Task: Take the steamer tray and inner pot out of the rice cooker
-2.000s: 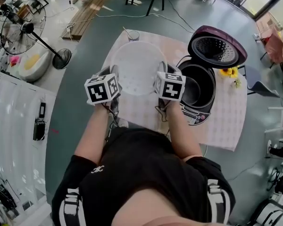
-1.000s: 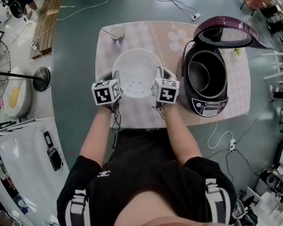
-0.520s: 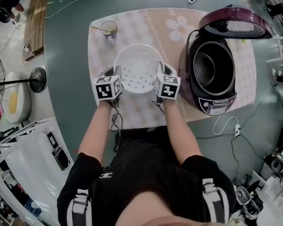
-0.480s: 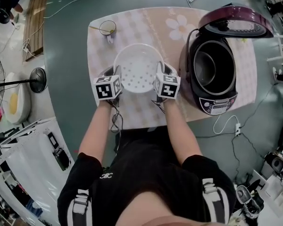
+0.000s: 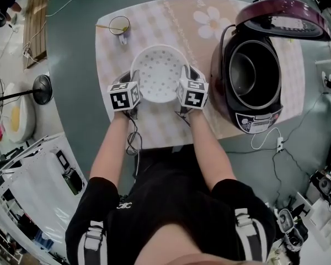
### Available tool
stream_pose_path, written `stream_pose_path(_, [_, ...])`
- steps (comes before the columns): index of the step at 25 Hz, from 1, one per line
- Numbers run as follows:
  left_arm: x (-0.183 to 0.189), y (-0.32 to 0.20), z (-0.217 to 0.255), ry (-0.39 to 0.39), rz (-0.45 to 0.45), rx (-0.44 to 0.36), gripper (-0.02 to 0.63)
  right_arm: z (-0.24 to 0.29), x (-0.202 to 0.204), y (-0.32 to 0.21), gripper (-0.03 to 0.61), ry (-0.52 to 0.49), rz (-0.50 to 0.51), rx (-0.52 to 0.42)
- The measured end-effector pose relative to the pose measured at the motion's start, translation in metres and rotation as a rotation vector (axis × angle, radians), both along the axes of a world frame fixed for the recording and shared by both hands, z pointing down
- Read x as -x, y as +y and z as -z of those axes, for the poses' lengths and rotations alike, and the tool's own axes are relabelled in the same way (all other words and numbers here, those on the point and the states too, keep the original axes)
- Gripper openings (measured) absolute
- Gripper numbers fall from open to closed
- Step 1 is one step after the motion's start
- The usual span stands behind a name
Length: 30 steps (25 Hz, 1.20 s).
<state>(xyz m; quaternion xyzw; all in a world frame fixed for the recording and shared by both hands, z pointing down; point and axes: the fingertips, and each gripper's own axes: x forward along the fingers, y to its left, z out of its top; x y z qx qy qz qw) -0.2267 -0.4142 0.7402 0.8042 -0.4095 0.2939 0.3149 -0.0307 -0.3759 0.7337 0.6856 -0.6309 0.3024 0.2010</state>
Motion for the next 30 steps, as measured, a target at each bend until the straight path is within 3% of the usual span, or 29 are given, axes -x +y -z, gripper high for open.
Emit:
stream_pose_path(2, [0.002, -0.002, 0.000, -0.024, 0.005, -0.014, 0.043, 0.003, -0.003, -0.001, 0.052, -0.002, -0.005, -0.011])
stream_pose_path(6, [0.008, -0.005, 0.017, -0.063, 0.029, -0.087, 0.138, 0.021, -0.008, 0.000, 0.066, 0.027, -0.006, -0.049])
stream_pose_path(14, [0.007, 0.000, 0.131, -0.011, 0.064, -0.377, 0.138, 0.123, 0.000, 0.001, 0.066, 0.060, 0.043, -0.286])
stream_pose_path(22, [0.008, 0.039, 0.235, 0.043, 0.082, -0.555, 0.138, 0.230, 0.015, 0.027, 0.066, 0.000, 0.075, -0.476])
stream_pose_path(30, [0.000, 0.079, 0.325, 0.041, 0.052, -0.742, 0.137, 0.334, 0.026, 0.062, 0.066, 0.047, 0.125, -0.679])
